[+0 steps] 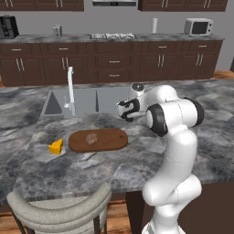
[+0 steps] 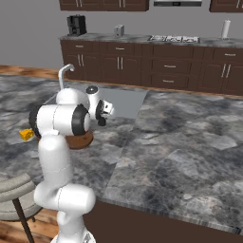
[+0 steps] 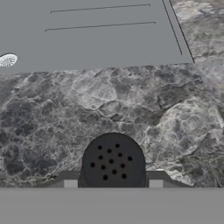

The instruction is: Retrieve the reheated potato from the microwave, then place the potato, cheese, and condiment on the cutting board.

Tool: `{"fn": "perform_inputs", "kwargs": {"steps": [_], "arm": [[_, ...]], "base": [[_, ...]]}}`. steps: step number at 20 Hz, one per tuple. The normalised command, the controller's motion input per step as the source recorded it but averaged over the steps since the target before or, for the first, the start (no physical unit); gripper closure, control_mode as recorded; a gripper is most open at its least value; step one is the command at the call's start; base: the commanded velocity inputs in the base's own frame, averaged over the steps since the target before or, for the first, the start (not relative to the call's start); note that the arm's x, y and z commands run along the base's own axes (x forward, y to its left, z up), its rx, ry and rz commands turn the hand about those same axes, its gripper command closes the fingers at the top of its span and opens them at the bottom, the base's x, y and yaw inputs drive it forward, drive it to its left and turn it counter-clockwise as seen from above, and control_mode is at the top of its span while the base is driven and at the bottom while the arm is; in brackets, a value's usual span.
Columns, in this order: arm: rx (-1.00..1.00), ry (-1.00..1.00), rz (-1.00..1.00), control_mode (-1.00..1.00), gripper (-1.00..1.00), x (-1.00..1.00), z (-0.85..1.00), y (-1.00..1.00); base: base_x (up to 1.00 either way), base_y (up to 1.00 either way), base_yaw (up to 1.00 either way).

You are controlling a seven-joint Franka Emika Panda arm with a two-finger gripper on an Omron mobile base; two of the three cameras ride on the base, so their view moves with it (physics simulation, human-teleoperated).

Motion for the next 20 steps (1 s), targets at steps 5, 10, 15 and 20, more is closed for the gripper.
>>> {"fn": "perform_inputs", "kwargs": {"steps": [5, 10, 15, 20], "arm": [[0.06, 0.00, -0.01, -1.00, 1.00, -0.59, 0.26, 0.11], [0.10, 0.06, -0.05, -1.00, 1.00, -0.50, 0.31, 0.09], [0.06, 0.05, -0.05, -1.00, 1.00, -0.49, 0.21, 0.18], [0.00, 0.00, -0.03, -1.00, 1.00, -0.50, 0.09, 0.25]], "base": [[0.00, 0.00, 0.00], [0.00, 0.00, 0.00], [0.00, 0.00, 0.00], [0.00, 0.00, 0.00]]}}
